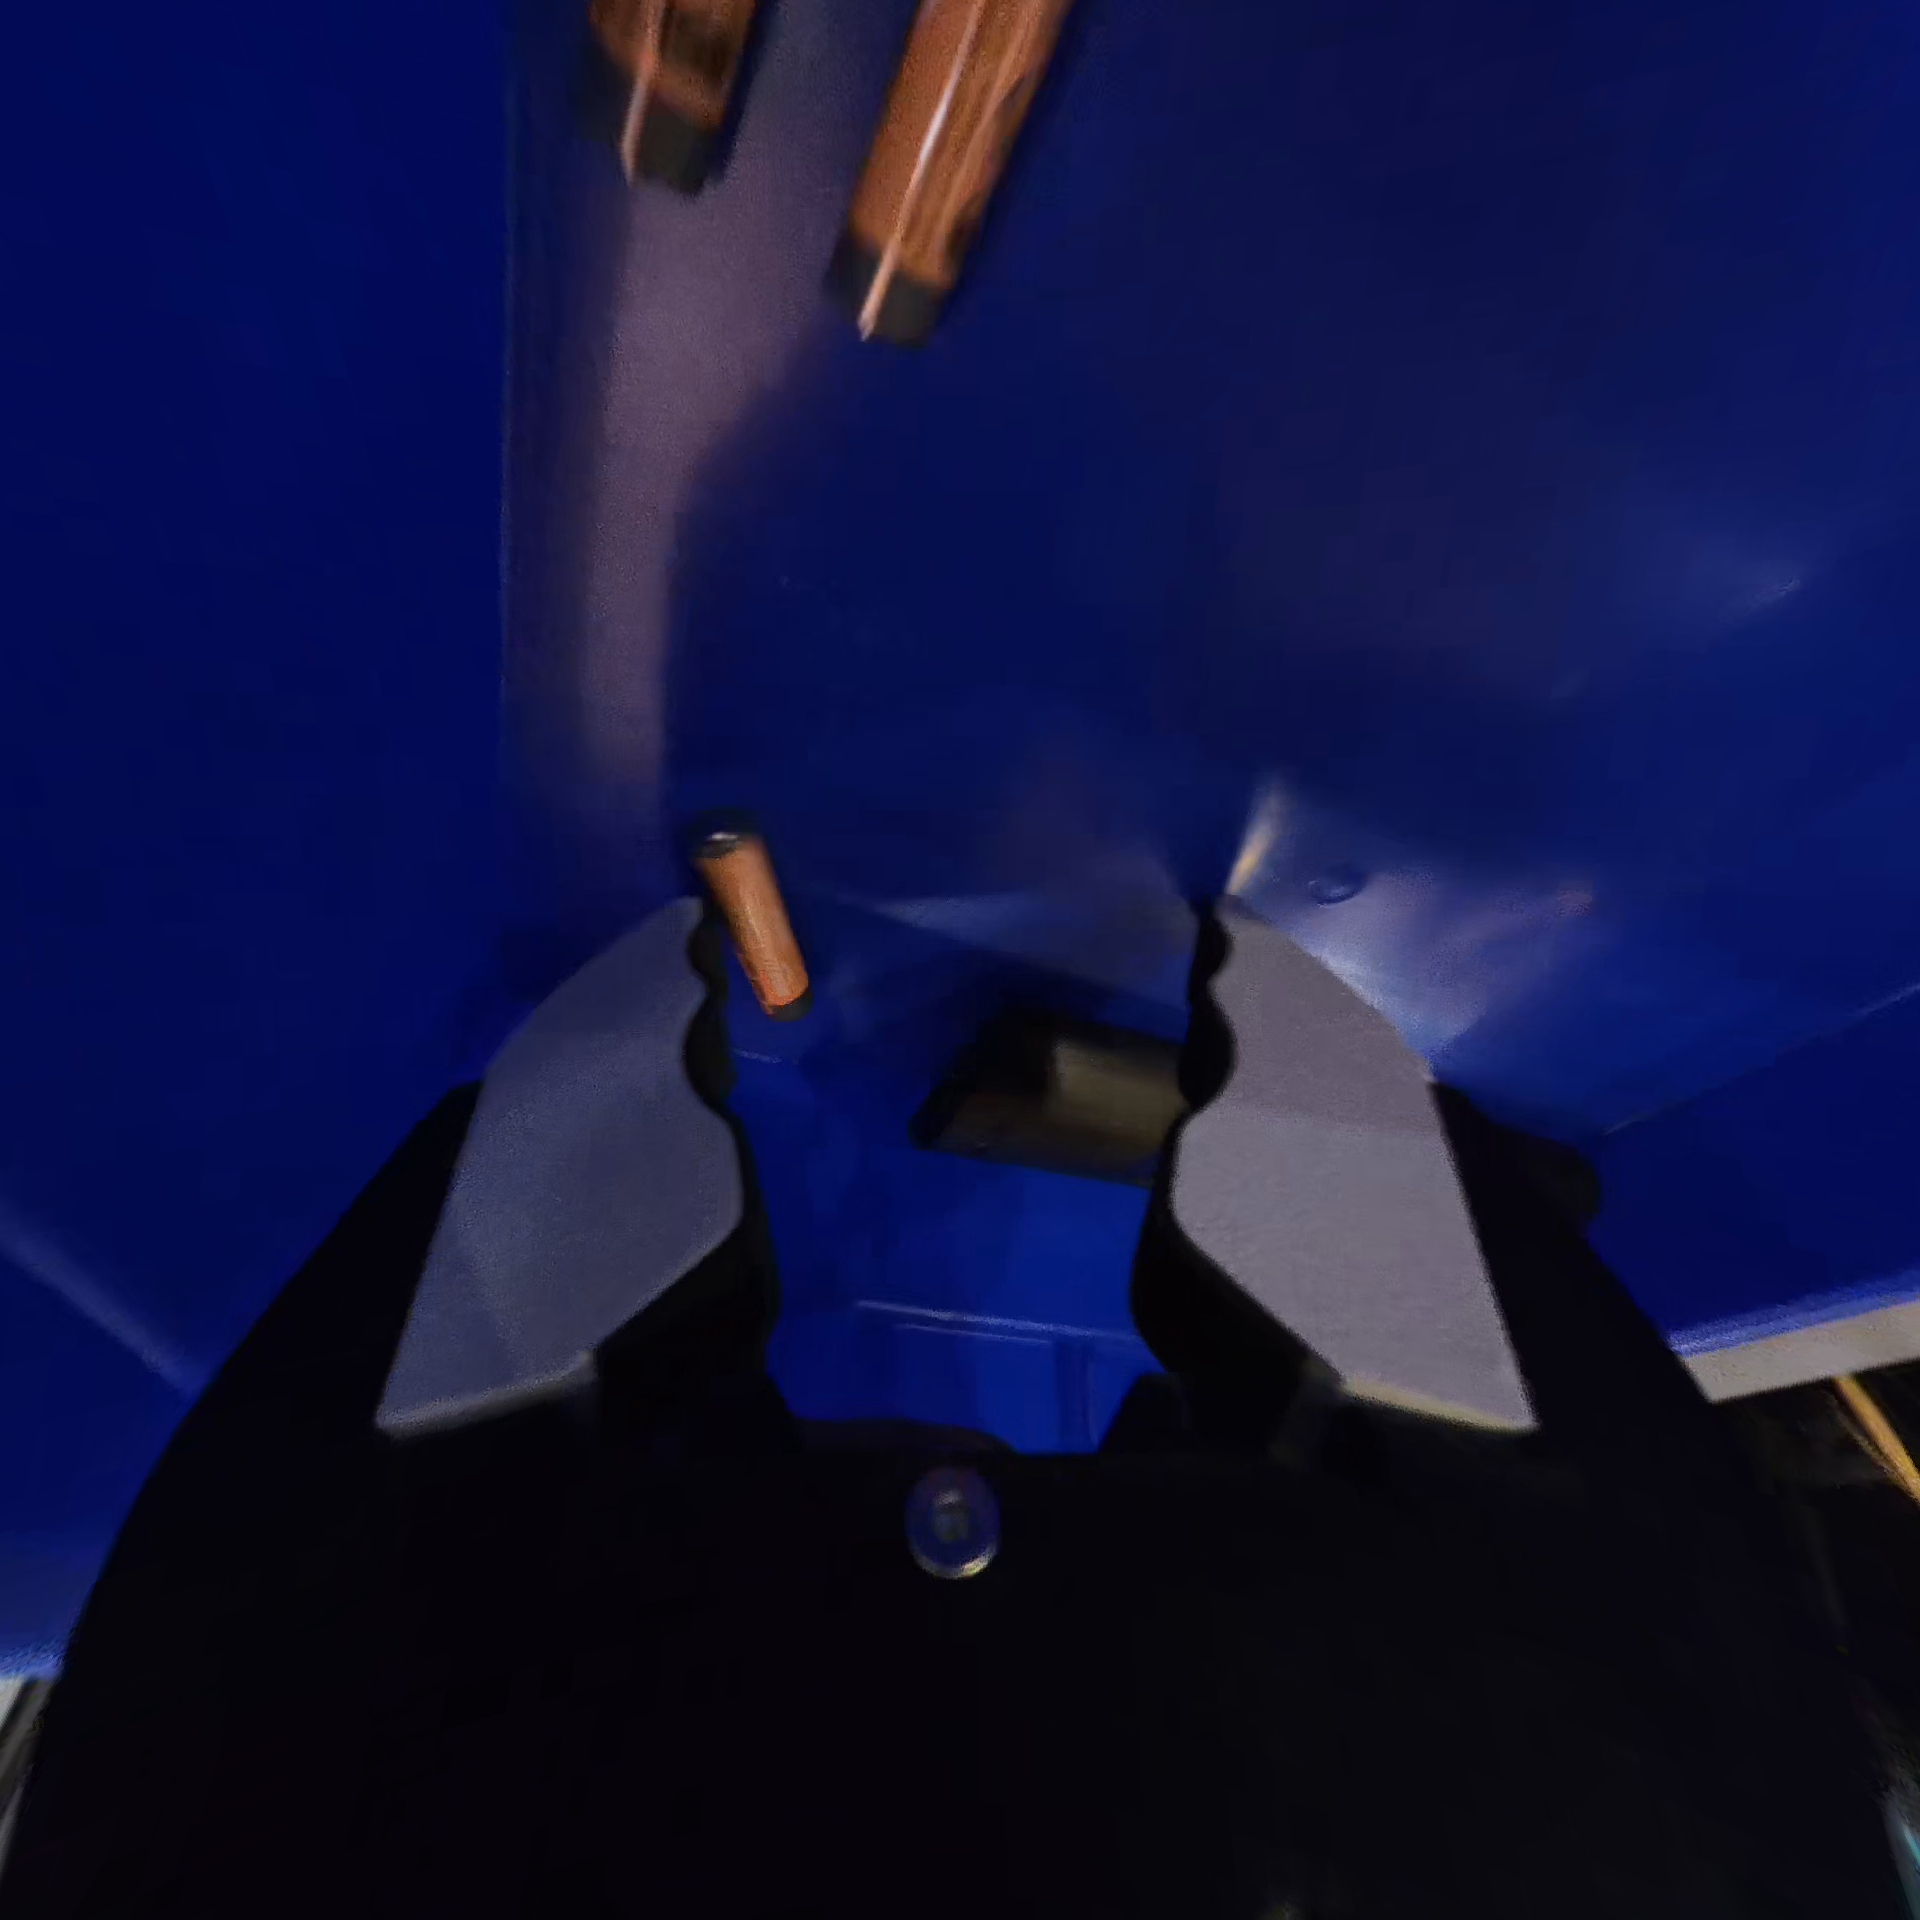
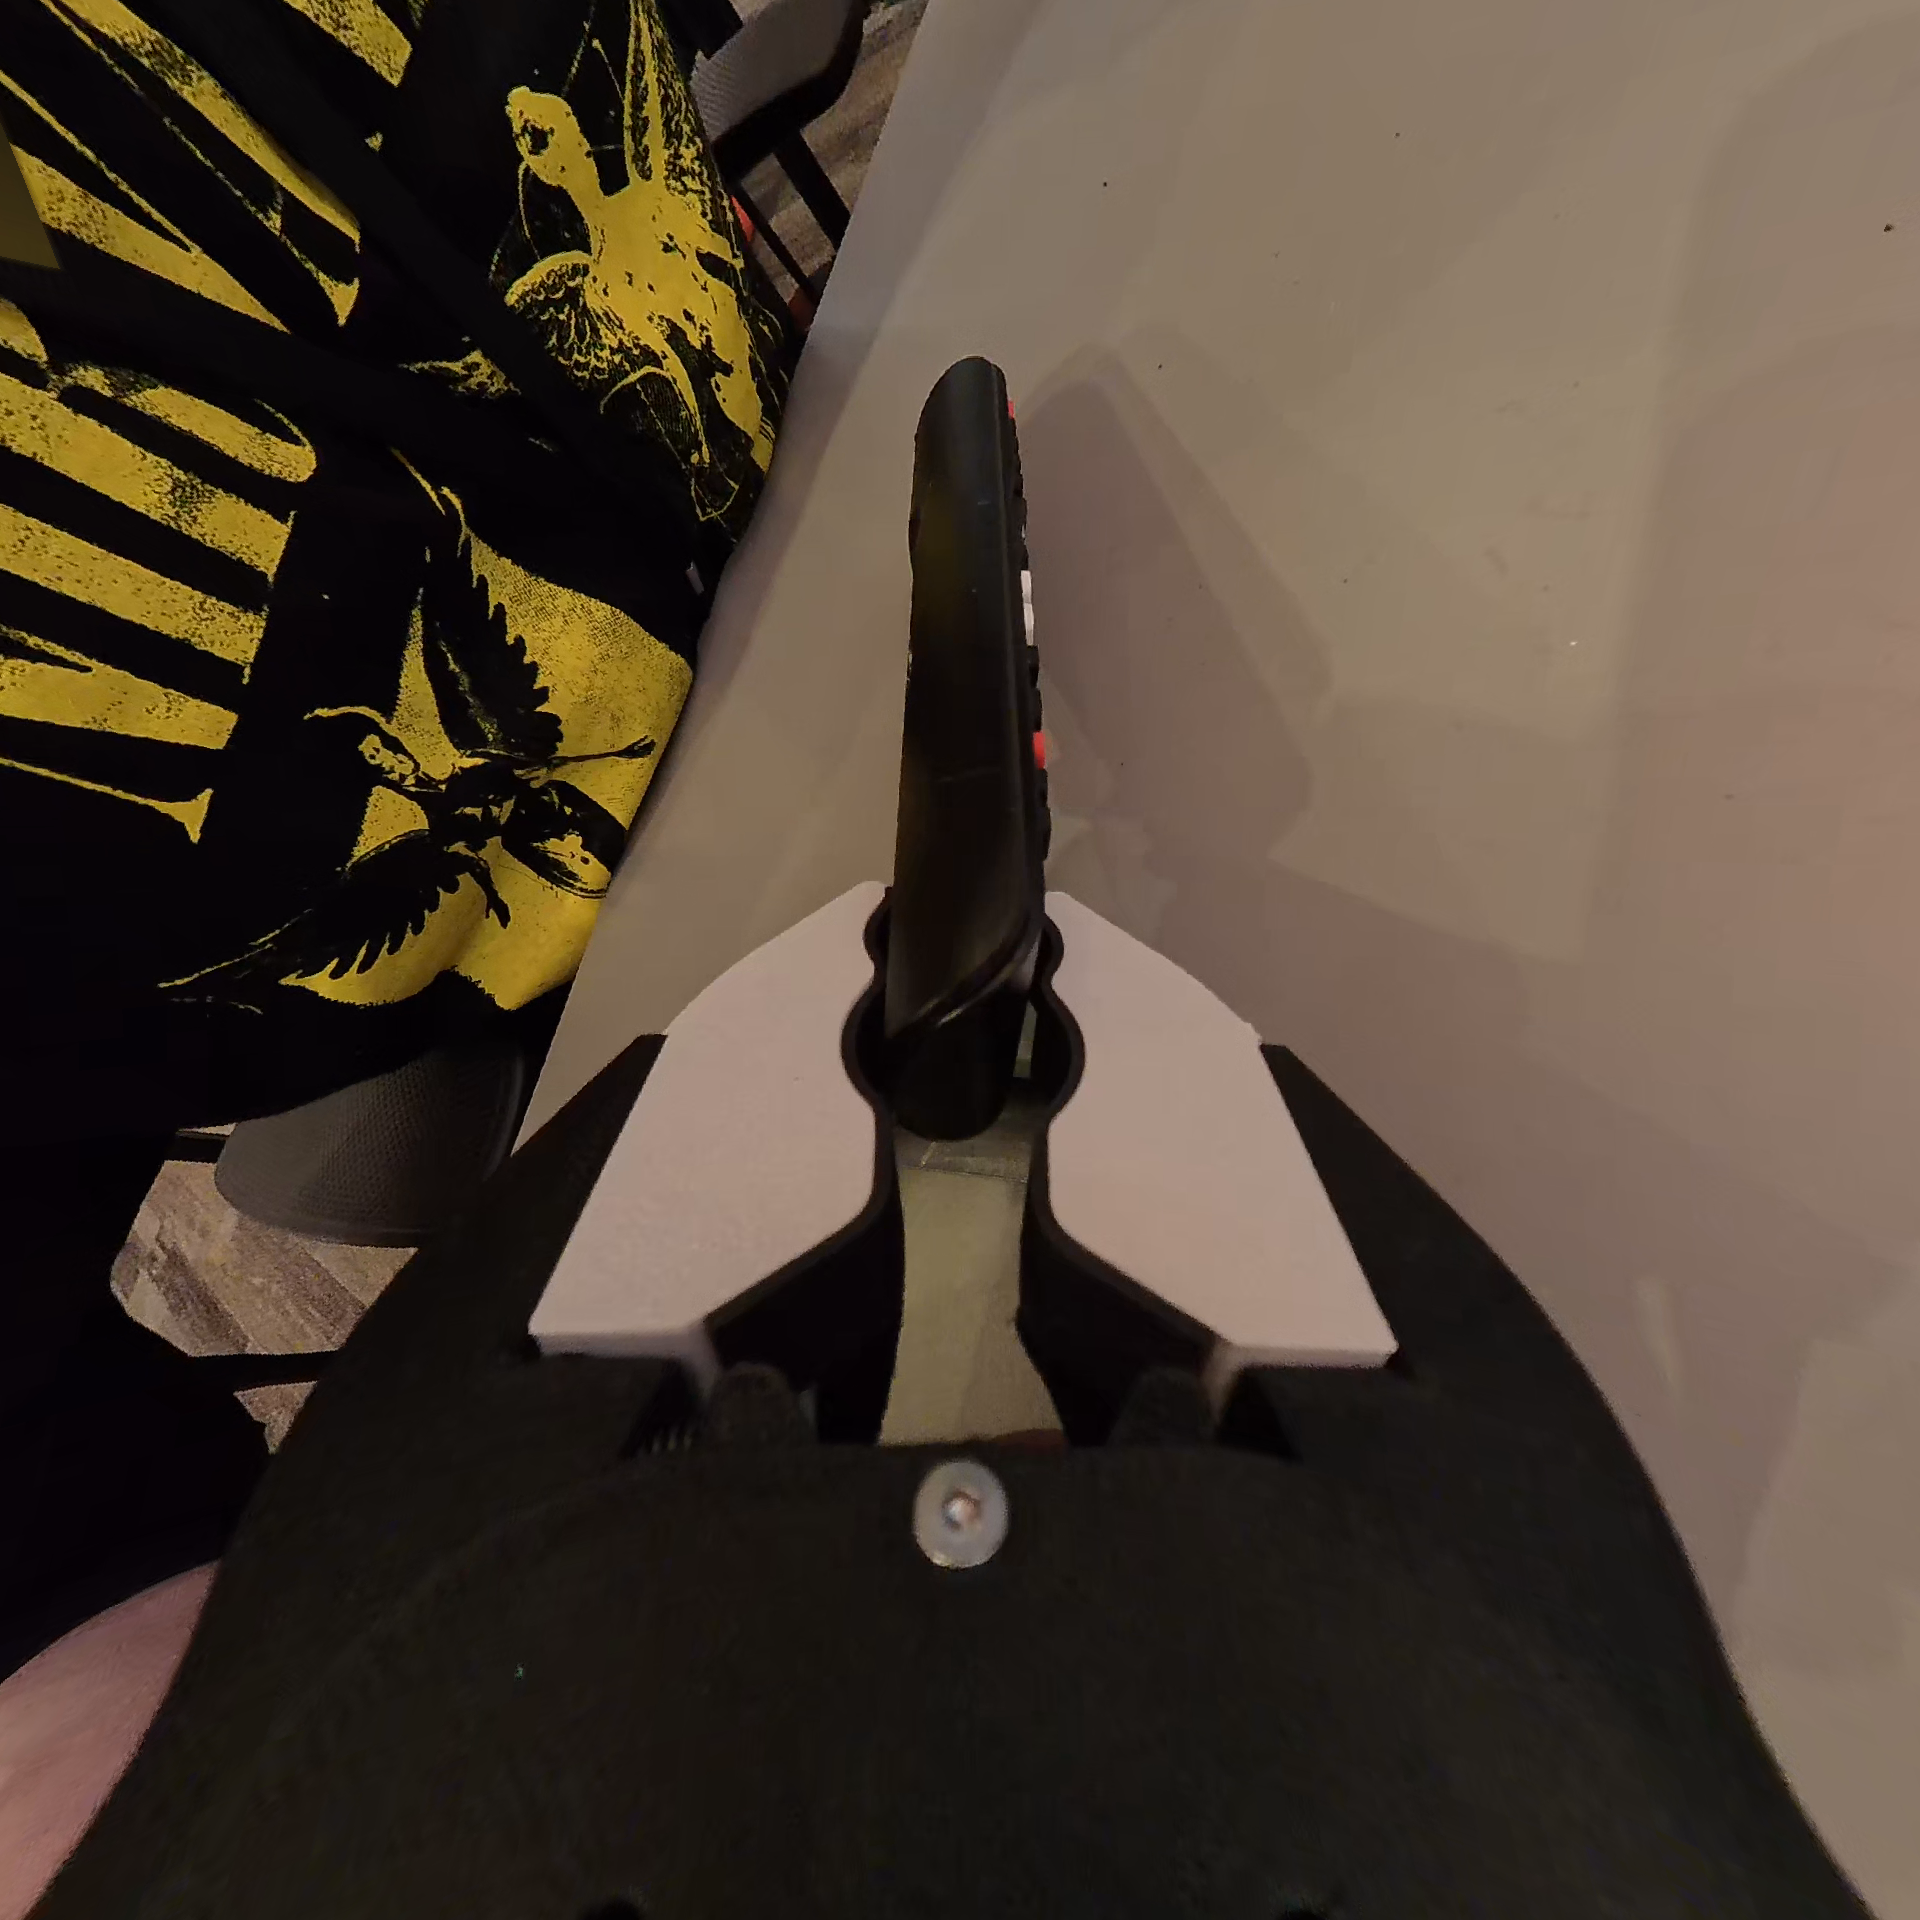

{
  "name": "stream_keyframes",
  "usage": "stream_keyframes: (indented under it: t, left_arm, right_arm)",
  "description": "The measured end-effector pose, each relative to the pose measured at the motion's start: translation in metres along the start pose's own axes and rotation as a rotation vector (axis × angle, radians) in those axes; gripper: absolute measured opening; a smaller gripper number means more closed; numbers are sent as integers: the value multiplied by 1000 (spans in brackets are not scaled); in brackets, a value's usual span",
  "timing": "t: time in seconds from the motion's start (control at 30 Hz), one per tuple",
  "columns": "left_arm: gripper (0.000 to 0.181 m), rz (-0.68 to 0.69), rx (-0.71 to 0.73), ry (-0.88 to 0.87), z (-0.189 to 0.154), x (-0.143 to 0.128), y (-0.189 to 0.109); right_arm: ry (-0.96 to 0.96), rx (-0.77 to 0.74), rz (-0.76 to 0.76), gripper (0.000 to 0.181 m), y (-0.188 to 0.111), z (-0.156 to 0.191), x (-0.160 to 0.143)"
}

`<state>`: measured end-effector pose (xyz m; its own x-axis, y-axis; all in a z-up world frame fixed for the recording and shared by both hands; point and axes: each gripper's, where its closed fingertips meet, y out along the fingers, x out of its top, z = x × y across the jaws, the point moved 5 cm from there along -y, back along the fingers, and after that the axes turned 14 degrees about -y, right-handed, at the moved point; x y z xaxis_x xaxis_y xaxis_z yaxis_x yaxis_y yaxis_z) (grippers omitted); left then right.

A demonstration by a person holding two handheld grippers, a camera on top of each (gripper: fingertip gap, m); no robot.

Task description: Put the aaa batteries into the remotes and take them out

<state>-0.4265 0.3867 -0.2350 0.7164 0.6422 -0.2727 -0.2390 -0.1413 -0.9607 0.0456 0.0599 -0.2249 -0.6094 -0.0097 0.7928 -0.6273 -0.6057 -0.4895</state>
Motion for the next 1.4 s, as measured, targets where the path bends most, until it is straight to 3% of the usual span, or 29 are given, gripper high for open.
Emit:
stream_keyframes:
  t: [0.1, 0.2, 0.4, 0.53, 0.67, 0.77, 0.83, 0.93, 1.1, 1.2, 1.27, 1.4]
  left_arm:
    - [40, -85, -40, -74, -6, 6, -6]
    - [15, -74, -45, -105, -7, 5, -5]
    - [11, -124, 54, -50, -15, 0, -11]
    - [11, -299, 37, -78, -34, -9, -53]
    - [11, -477, 67, -5, -93, -33, -119]
    - [11, -543, 176, 95, -157, -49, -159]
    - [10, -593, 151, 168, -212, -44, -172]
    - [10, -599, 105, 264, -288, -17, -163]
    - [10, -538, -90, 387, -390, 31, -117]
    - [10, -513, -111, 404, -419, 59, -88]
    - [11, -503, -47, 388, -421, 73, -73]
    - [11, -480, -109, 379, -430, 82, -61]
  right_arm:
    - [1, 0, 2, 21, 0, 0, 0]
    - [2, 0, 1, 21, 0, 0, 0]
    - [4, -6, 1, 21, 0, -1, 0]
    - [6, -7, 3, 21, 0, -2, 0]
    - [26, -23, -4, 21, -1, -5, 0]
    - [25, -30, 13, 21, 1, -5, 0]
    - [28, -33, 25, 21, 2, -6, -1]
    - [31, -42, 29, 21, 2, -7, -1]
    - [43, -58, 21, 21, 1, -8, -1]
    - [42, -56, 18, 21, 1, -8, 0]
    - [43, -57, 14, 21, 0, -8, 0]
    - [45, -63, 17, 21, 0, -9, 0]
